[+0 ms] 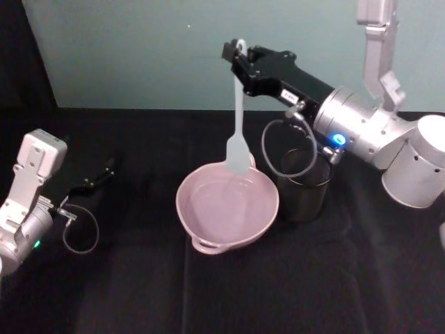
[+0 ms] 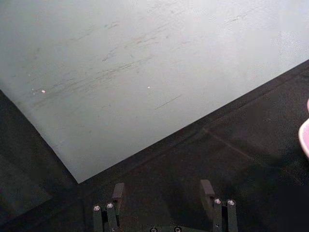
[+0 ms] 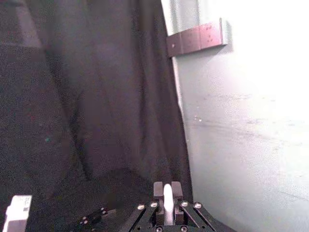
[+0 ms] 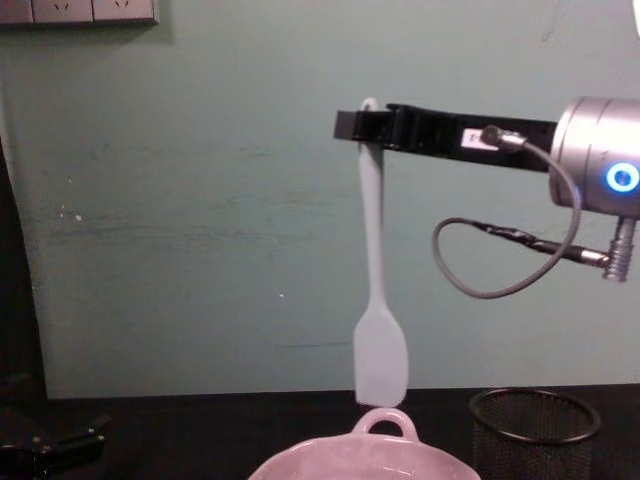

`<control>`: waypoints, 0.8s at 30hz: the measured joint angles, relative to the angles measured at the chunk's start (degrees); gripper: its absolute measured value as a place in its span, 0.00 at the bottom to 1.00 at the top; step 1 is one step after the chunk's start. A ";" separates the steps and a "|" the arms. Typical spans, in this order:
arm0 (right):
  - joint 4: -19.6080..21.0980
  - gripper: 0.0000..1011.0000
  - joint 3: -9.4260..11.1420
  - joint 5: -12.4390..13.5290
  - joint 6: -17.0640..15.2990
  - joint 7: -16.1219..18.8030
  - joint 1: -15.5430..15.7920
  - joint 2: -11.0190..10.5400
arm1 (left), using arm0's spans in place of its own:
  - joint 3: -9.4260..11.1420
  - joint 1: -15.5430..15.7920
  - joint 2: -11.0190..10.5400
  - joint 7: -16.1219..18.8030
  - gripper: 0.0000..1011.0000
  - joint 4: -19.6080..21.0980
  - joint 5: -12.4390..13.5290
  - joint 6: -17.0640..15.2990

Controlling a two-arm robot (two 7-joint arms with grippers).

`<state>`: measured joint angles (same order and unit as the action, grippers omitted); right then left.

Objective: Use the one hand to pick up the spoon and stir the clear water in the bowl.

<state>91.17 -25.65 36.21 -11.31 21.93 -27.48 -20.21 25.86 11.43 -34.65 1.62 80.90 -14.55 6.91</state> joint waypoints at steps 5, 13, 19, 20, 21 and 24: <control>1.14 0.11 1.95 1.02 0.60 -1.26 0.91 -1.68 | 0.00 0.00 0.00 0.00 1.00 0.00 0.00 0.00; 3.43 0.11 6.16 1.98 1.14 -3.96 3.83 -5.33 | 0.00 0.00 0.00 0.00 1.00 0.00 0.00 0.00; 3.24 0.11 9.76 2.85 2.68 -5.09 6.89 -7.42 | 0.00 0.00 0.00 0.00 1.00 0.00 0.00 0.00; 2.92 0.10 10.06 3.06 3.10 -4.94 7.17 -7.43 | 0.00 0.00 0.00 0.00 1.00 0.00 0.00 0.00; 2.61 0.11 10.29 3.27 3.62 -4.66 7.37 -7.43 | 0.00 0.00 0.00 0.00 1.00 0.00 0.00 0.00; 0.62 0.11 11.12 4.59 5.46 -3.35 7.89 -6.88 | 0.00 0.00 0.00 0.00 1.00 0.00 0.00 0.00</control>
<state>91.79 -14.53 40.79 -5.85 18.58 -19.59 -27.09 25.86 11.43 -34.64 1.62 80.90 -14.55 6.91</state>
